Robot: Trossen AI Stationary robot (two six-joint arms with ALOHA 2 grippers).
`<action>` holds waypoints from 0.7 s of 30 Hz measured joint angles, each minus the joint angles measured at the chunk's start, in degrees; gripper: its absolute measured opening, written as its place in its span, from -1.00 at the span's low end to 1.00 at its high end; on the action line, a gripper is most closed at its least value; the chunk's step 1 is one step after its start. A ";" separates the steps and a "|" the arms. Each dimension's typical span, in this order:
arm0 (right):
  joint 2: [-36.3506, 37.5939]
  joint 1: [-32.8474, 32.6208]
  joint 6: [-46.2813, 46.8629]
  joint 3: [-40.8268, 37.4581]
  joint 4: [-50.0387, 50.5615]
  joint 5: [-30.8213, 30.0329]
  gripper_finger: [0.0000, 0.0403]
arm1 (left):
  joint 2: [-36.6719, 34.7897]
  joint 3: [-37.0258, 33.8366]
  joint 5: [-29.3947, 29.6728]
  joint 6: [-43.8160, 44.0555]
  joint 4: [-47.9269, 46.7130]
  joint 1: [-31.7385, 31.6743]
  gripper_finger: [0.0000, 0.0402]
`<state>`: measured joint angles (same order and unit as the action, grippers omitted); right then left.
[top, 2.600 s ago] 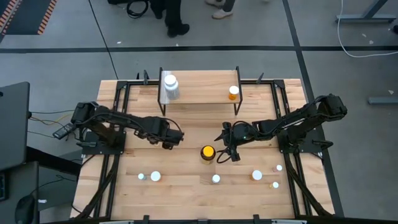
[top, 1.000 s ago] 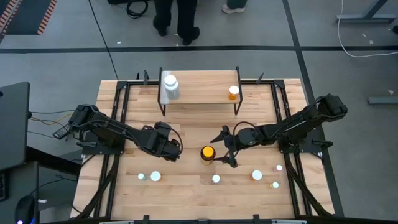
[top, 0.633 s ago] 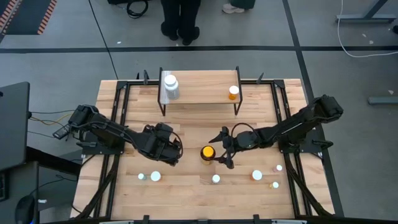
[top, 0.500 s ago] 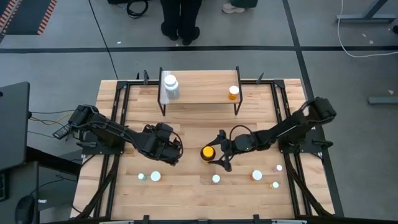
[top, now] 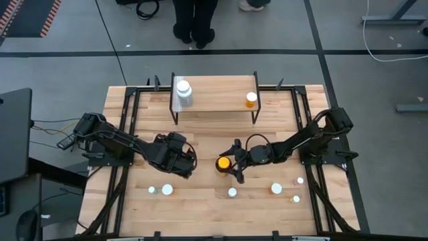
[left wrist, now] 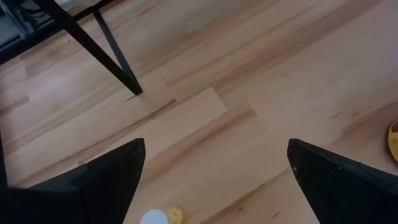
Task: Pick and place medicine bottles onto shelf by color
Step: Put the big yellow medicine bottle on the shelf
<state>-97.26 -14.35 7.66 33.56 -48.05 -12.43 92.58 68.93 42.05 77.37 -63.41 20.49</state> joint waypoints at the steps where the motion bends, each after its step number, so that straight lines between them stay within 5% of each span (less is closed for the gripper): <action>1: 0.00 0.00 -0.04 0.00 -0.09 -0.05 0.49 | 0.00 0.00 0.34 0.24 0.29 0.02 0.99; 7: 0.09 0.00 -0.91 0.04 -0.86 -0.24 0.11 | 0.00 0.00 2.80 -0.39 2.64 0.05 0.99; 13: 0.67 0.27 -4.51 -0.07 -4.57 -0.47 0.11 | 0.00 0.00 3.38 -0.67 2.60 0.04 0.99; 21: 9.29 4.07 -6.78 -0.04 -5.11 -7.91 0.16 | 0.00 0.00 3.38 0.22 2.55 0.42 0.99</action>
<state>-87.96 -10.28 0.88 33.52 -53.17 -20.34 92.58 68.93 45.43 77.59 -60.86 20.91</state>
